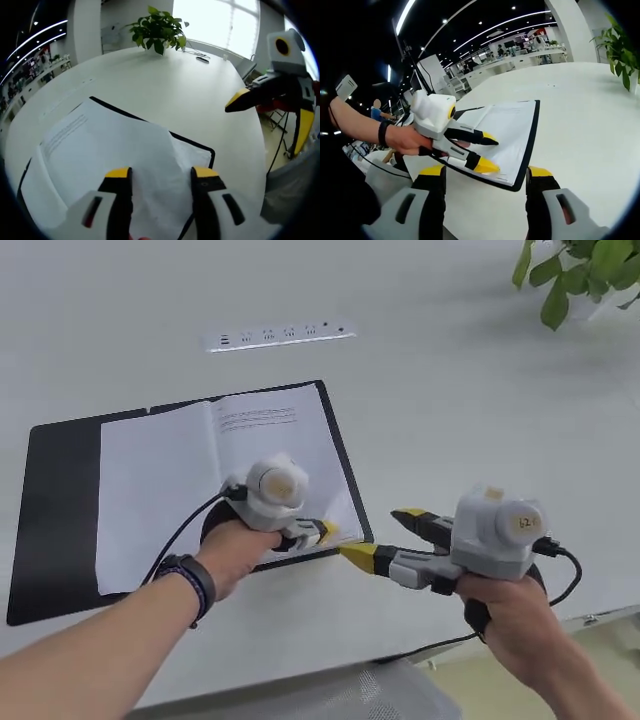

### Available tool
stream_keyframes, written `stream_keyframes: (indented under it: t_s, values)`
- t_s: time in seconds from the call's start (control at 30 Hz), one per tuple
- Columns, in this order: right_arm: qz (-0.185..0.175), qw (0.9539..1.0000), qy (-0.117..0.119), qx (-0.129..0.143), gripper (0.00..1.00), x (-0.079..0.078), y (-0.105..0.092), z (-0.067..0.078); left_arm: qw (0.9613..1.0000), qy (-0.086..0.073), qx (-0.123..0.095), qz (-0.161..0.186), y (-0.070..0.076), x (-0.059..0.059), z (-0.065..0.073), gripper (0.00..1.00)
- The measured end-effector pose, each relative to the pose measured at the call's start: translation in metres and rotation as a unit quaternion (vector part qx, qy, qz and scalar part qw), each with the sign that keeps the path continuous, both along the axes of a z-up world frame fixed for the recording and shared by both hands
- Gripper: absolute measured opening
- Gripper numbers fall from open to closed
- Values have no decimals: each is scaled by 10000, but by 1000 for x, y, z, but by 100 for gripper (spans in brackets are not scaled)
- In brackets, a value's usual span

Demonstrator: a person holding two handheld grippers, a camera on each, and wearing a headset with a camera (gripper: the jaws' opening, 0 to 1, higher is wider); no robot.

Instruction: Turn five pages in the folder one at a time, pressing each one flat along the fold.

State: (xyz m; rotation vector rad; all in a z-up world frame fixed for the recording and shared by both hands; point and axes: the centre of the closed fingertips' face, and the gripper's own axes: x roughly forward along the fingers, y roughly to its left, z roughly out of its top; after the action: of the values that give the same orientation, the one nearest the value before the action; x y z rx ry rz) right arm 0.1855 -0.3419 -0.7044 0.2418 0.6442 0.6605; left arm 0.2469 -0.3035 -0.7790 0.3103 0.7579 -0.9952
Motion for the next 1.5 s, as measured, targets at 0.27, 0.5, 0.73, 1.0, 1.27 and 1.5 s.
stream_keyframes:
  t_s: [0.27,0.5,0.73,1.0,1.27,1.5]
  values:
    - [-54,9993,-39,371,58,30,7,2,10000,9,6,-39,1,2,0,45]
    - [71,9989,40,471,56,50,15,-4,10000,-1,-3,-32,1,3,0,45]
    - [27,9973,204,705,53,62,21,-14,10000,-2,-20,-15,0,3,1,45]
    - [102,9969,372,688,50,68,29,-29,10000,-5,-18,-41,0,2,1,45]
    - [189,9953,468,824,44,68,35,-34,10000,28,-30,-43,0,1,1,46]
    - [111,9943,520,920,39,57,30,-37,9998,46,-206,-36,6,-8,16,51]
